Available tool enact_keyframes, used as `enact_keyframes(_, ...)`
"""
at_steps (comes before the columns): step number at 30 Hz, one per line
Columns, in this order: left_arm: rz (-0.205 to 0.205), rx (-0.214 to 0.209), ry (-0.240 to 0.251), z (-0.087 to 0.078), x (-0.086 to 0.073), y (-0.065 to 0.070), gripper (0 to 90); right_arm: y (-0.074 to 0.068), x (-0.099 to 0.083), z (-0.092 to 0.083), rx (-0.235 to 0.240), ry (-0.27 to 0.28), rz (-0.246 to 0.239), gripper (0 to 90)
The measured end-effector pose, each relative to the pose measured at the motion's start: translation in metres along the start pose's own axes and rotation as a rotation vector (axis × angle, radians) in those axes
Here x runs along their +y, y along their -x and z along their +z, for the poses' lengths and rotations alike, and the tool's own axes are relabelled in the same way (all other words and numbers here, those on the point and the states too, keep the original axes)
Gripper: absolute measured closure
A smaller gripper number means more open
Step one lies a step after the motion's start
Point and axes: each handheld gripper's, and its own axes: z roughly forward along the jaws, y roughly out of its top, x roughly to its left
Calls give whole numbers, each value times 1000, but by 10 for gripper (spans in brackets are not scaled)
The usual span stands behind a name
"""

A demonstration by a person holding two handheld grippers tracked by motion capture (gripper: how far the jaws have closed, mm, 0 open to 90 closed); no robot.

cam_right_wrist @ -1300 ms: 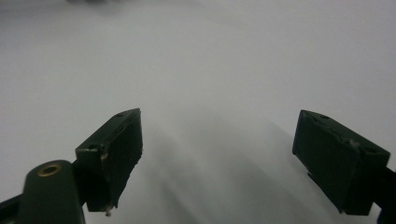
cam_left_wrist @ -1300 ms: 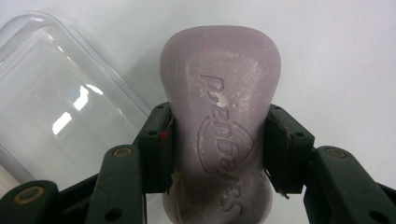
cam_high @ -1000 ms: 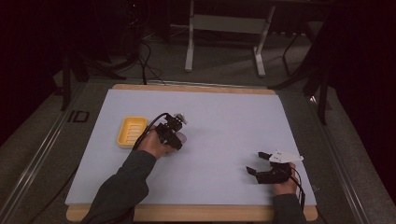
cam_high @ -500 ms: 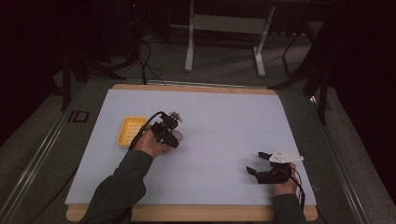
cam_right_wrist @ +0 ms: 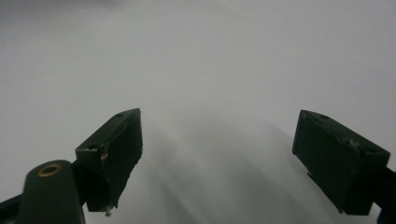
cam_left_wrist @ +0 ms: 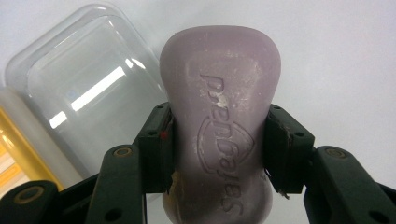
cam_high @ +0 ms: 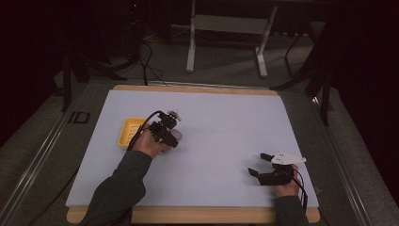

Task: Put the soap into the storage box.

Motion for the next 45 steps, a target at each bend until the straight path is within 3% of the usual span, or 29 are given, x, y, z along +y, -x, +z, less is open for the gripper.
enact_keyframes(26, -55, 29, 20, -14, -7, -23, 502, 1, 0, -1, 6, 10, 8, 156)
enact_keyframes(45, -69, 24, 50, -21, -8, -30, 502, 2, -1, -1, 9, 14, 13, 156)
